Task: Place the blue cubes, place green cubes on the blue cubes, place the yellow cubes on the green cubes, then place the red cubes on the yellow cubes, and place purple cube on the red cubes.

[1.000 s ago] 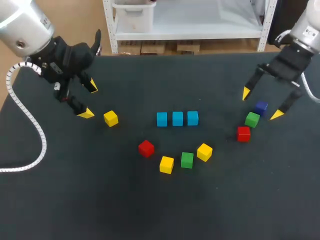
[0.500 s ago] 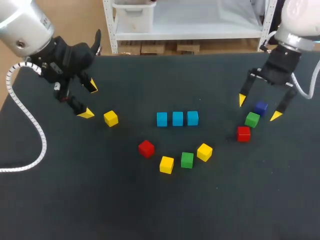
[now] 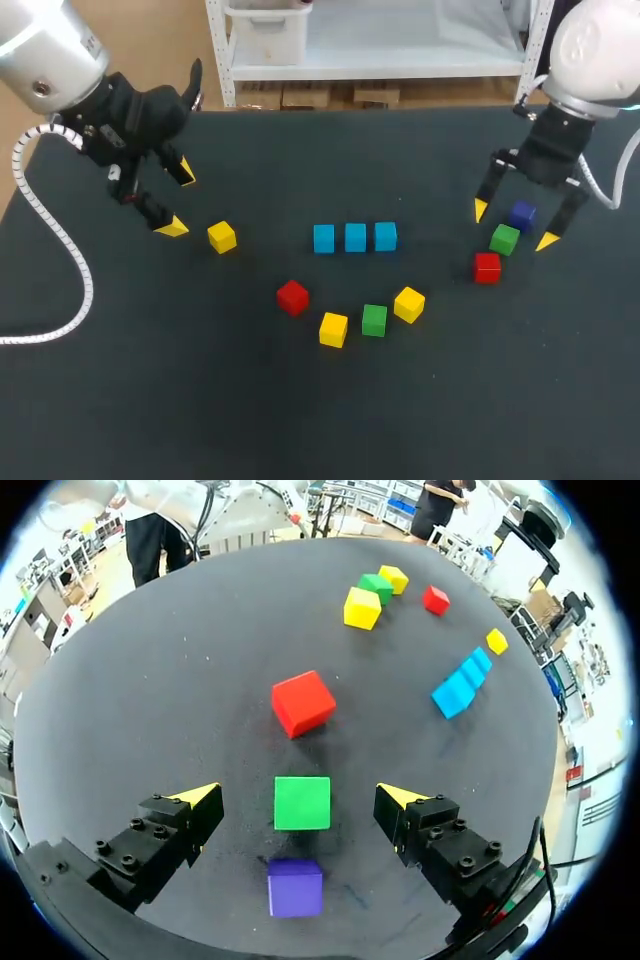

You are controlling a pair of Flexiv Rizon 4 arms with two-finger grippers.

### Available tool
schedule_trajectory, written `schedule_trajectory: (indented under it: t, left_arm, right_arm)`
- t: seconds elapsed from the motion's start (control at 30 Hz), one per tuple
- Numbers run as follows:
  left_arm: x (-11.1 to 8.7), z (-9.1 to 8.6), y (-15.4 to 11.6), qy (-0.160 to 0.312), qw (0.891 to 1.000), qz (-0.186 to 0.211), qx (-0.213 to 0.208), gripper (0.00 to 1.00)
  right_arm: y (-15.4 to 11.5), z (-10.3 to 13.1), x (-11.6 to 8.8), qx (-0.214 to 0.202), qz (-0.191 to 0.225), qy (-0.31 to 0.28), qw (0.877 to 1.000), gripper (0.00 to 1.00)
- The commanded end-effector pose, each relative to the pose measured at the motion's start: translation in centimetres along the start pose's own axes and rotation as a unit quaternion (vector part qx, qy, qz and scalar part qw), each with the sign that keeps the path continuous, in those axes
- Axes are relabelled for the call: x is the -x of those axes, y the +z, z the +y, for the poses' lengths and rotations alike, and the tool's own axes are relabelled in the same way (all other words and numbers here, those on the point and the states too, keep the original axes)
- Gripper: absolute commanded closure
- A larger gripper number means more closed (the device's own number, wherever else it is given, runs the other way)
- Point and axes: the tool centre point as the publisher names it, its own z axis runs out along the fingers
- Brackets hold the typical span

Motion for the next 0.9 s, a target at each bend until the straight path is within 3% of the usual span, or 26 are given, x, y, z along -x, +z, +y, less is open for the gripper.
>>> schedule_trajectory:
  t: [0.03,0.07,0.17,0.23,0.6,0.77,0.83,0.9]
  left_arm:
    - [0.0,0.1,0.0,0.001,1.0,0.0,-0.001,0.0]
    - [0.0,0.1,0.0,0.001,1.0,0.0,-0.001,0.0]
    - [0.0,0.1,0.0,0.001,1.0,0.0,-0.001,0.0]
    - [0.0,0.1,0.0,0.001,1.0,0.0,-0.001,0.0]
    - [0.0,0.1,0.0,0.001,1.0,0.0,-0.001,0.0]
    - [0.0,0.1,0.0,0.001,1.0,0.0,-0.001,0.0]
    - [0.0,0.1,0.0,0.001,1.0,0.0,-0.001,0.0]
    - [0.0,0.1,0.0,0.001,1.0,0.0,-0.001,0.0]
  right_arm:
    - [0.4,0.1,-0.4,-0.007,-0.003,-0.004,1.0,0.19]
    - [0.5,0.1,-0.5,-0.008,-0.004,-0.005,1.0,0.46]
    - [0.7,-0.1,-0.7,-0.007,-0.004,-0.007,1.0,0.67]
    - [0.8,-0.3,-0.9,-0.003,-0.003,-0.003,1.0,0.99]
    - [0.2,-0.6,-0.8,-0.004,0.0,0.032,0.999,1.0]
    - [-1.7,-1.0,-0.1,-0.051,0.016,0.129,0.99,1.0]
    - [-2.6,-1.4,0.3,-0.08,0.026,0.199,0.976,1.0]
    - [-3.1,-1.7,0.9,-0.102,0.035,0.224,0.969,1.0]
